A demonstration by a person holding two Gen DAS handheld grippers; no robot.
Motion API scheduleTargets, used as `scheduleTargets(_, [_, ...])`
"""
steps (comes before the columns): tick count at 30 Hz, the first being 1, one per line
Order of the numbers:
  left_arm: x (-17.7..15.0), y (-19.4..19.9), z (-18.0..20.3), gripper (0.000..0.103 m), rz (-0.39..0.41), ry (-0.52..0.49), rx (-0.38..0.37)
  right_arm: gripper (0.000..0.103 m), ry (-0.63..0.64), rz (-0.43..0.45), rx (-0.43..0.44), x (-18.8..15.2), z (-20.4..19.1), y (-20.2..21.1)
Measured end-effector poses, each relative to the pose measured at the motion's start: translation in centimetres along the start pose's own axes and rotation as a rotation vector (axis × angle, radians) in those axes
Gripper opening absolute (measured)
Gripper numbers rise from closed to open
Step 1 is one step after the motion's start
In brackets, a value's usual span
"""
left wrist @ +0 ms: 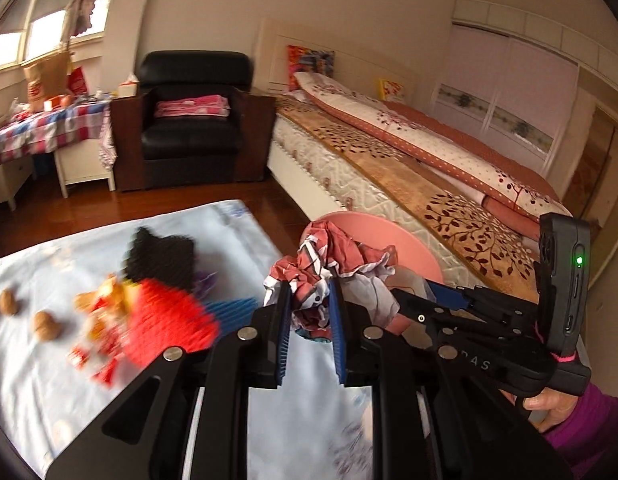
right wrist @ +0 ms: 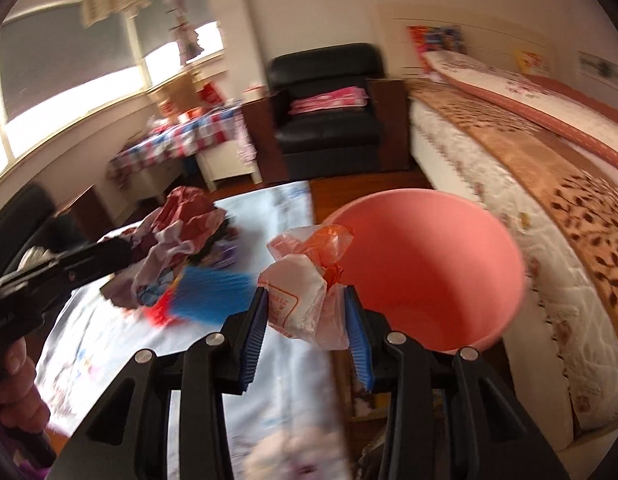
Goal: Collect trash
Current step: 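Carry the wrapper with the left tool while the right carries the bag into the basin, then open both tools and withdraw them from the basin back over the table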
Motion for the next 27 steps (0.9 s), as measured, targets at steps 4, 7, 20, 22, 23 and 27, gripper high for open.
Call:
scheduleTargets(4, [0.7, -4.3, 1.1, 0.018, -0.042, -0.026, -0.005, 0.038, -0.089, -0.029, -0.056, 0.5, 4.1, -1.9])
scheduleTargets(7, [0.7, -7.5, 1.9, 0.018, -0.077, -0.045, -0.011, 0.039, -0.128, -0.055, -0.092, 0.5, 6.6, -3.4])
scheduleTargets(20, [-1.4, -15.0, 1.7, 0.022, -0.207, -0.052, 0.024, 0.041, -0.133, -0.109, -0.182, -0.5, 10.4, -7.2])
scheduleTargets(22, [-1.4, -15.2, 1.7, 0.034, -0.215, -0.048, 0.02, 0.043, -0.138, -0.115, -0.183, -0.6, 10.7, -7.5])
scheduleTargets(23, [-1.4, -15.2, 1.7, 0.036, -0.214, -0.042, 0.018, 0.045, -0.142, -0.117, -0.187, -0.7, 10.9, -7.6])
scheduleTargets(27, [-1.3, -15.2, 1.6, 0.042, -0.212, -0.027, 0.018, 0.054, -0.15, -0.113, -0.196, -0.8, 11.2, -7.5])
Point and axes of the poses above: each gripper's, at about its wrist camera, not at the fingertips, and y roughly against the way its jaws point, z to its right, x to its top, the point moved 8 cm from there along -y, roughly the way its jaws point, and after that the axes turned 12 degrees about -x, right-handed, at the moved point
